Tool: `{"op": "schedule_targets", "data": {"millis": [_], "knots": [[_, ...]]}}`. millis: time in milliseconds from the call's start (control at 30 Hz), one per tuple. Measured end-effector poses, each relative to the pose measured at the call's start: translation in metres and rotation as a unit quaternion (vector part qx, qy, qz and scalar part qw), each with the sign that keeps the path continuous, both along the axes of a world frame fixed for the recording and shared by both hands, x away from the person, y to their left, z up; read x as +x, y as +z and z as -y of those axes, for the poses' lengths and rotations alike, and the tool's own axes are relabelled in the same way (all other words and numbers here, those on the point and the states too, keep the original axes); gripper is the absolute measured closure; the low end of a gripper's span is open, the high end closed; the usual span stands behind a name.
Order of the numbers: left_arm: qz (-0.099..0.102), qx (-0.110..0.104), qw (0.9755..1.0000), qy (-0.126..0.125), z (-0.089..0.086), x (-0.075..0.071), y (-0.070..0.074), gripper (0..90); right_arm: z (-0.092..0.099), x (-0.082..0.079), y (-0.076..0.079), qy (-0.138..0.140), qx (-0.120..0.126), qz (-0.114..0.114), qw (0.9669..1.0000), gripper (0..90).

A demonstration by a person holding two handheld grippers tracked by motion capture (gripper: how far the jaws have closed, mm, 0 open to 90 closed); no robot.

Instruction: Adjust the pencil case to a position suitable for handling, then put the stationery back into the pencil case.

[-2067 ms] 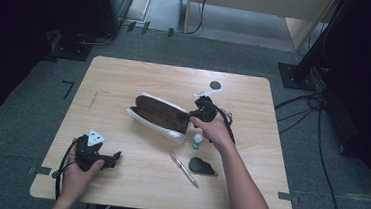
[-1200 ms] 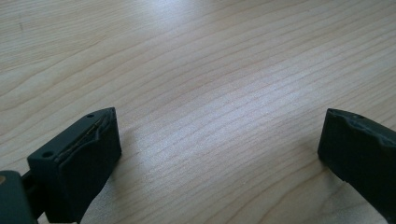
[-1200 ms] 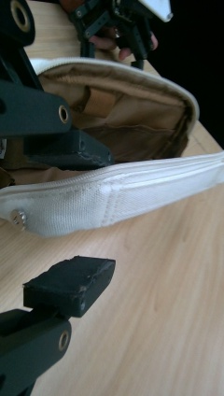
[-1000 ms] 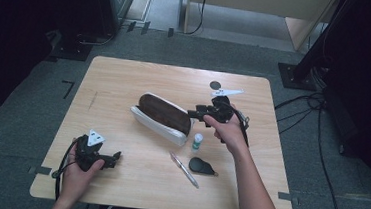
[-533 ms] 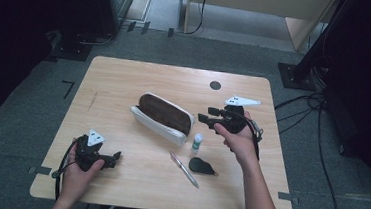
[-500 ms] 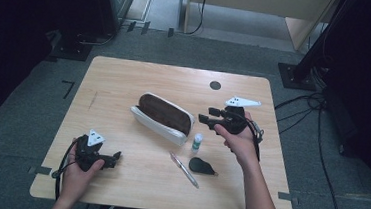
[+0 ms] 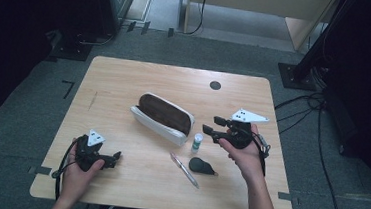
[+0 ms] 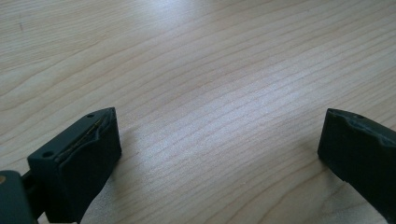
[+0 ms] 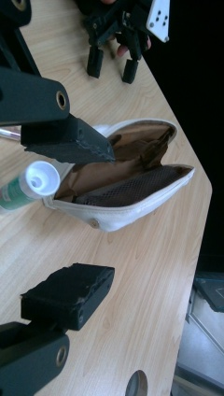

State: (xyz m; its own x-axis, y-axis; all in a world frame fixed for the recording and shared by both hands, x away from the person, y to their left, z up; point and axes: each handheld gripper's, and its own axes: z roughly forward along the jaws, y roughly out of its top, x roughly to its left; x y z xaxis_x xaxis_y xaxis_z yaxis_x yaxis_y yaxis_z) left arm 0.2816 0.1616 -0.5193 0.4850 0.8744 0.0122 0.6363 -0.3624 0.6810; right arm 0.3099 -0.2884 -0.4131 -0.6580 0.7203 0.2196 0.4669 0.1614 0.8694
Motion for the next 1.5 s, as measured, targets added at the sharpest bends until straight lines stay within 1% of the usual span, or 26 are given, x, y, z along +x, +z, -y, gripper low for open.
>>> {"op": "schedule_targets", "data": {"millis": [33,67,133,200,300,367,400,500,533,633,667,733,767,833,900,933,967,1033,1100,1233,1333,1500], "knots": [[0.000,0.000,1.0000,0.000,0.000,0.000,0.000,0.0,0.000,0.000,0.000,0.000,0.000,0.000,1.0000,38.2],[0.000,0.000,1.0000,0.000,0.000,0.000,0.000,0.0,0.001,-0.007,-0.001,-0.002,0.001,0.003,1.0000,38.2],[0.000,0.000,1.0000,0.000,0.000,0.000,0.000,0.0,0.002,-0.009,-0.002,-0.002,0.001,0.005,1.0000,38.2],[0.000,0.000,1.0000,0.000,0.000,0.000,0.000,0.0,0.003,-0.016,-0.006,-0.006,0.002,0.006,1.0000,38.1],[0.000,0.000,1.0000,0.000,0.000,0.000,0.000,0.0,0.005,-0.020,-0.008,-0.010,-0.001,0.009,0.9999,37.9],[0.000,0.000,1.0000,0.000,0.000,0.000,0.000,0.0,0.006,-0.024,-0.012,-0.013,0.009,0.008,0.9998,38.6],[0.000,0.000,1.0000,0.000,0.000,0.000,0.000,0.0,0.005,-0.025,-0.013,-0.011,0.009,0.008,0.9999,38.9],[0.000,0.000,1.0000,0.000,0.000,0.000,0.000,0.0,0.004,-0.028,-0.016,-0.008,0.004,0.010,0.9999,38.9],[0.000,0.000,1.0000,0.000,0.000,0.000,0.000,0.0,0.001,-0.030,-0.018,-0.006,-0.001,0.011,0.9999,38.9],[0.000,0.000,1.0000,0.000,0.000,0.000,0.000,0.0,-0.001,-0.033,-0.020,-0.006,-0.009,0.020,0.9997,39.4],[0.000,0.000,1.0000,0.000,0.000,0.000,0.000,0.0,-0.002,-0.034,-0.021,-0.004,-0.009,0.022,0.9997,40.4],[0.000,0.000,1.0000,0.000,0.000,0.000,0.000,0.0,-0.004,-0.035,-0.024,0.003,-0.013,0.020,0.9997,43.2],[0.000,0.000,1.0000,0.000,0.000,0.000,0.000,0.0,-0.005,-0.036,-0.026,0.006,-0.014,0.018,0.9997,43.3],[0.000,0.000,1.0000,0.000,0.000,0.000,0.000,0.0,-0.006,-0.036,-0.029,0.004,-0.017,0.017,0.9997,43.4],[0.000,0.000,1.0000,0.000,0.000,0.000,0.000,0.0,-0.008,-0.037,-0.033,0.007,-0.019,0.017,0.9997,43.9],[0.000,0.000,1.0000,0.000,0.000,0.000,0.000,0.0,-0.011,-0.037,-0.038,0.003,-0.018,0.016,0.9997,44.8],[0.000,0.000,1.0000,0.000,0.000,0.000,0.000,0.0,-0.011,-0.037,-0.038,0.003,-0.018,0.016,0.9997,44.8],[0.000,0.000,1.0000,0.000,0.000,0.000,0.000,0.0,-0.013,-0.036,-0.043,0.004,-0.021,0.013,0.9997,45.1],[0.000,0.000,1.0000,-0.001,0.000,0.000,0.000,0.0,-0.017,-0.034,-0.050,-0.003,-0.030,0.014,0.9994,45.3],[0.000,-0.001,1.0000,0.000,0.000,0.000,0.000,0.0,-0.019,-0.032,-0.056,-0.007,-0.029,0.015,0.9994,46.1],[0.000,-0.001,1.0000,-0.001,0.000,0.000,0.000,0.0,-0.022,-0.030,-0.063,-0.013,-0.038,0.013,0.9991,49.3],[0.000,0.000,1.0000,-0.002,0.000,0.000,0.000,0.0,-0.024,-0.029,-0.068,-0.019,-0.040,0.015,0.9989,51.2]]}}
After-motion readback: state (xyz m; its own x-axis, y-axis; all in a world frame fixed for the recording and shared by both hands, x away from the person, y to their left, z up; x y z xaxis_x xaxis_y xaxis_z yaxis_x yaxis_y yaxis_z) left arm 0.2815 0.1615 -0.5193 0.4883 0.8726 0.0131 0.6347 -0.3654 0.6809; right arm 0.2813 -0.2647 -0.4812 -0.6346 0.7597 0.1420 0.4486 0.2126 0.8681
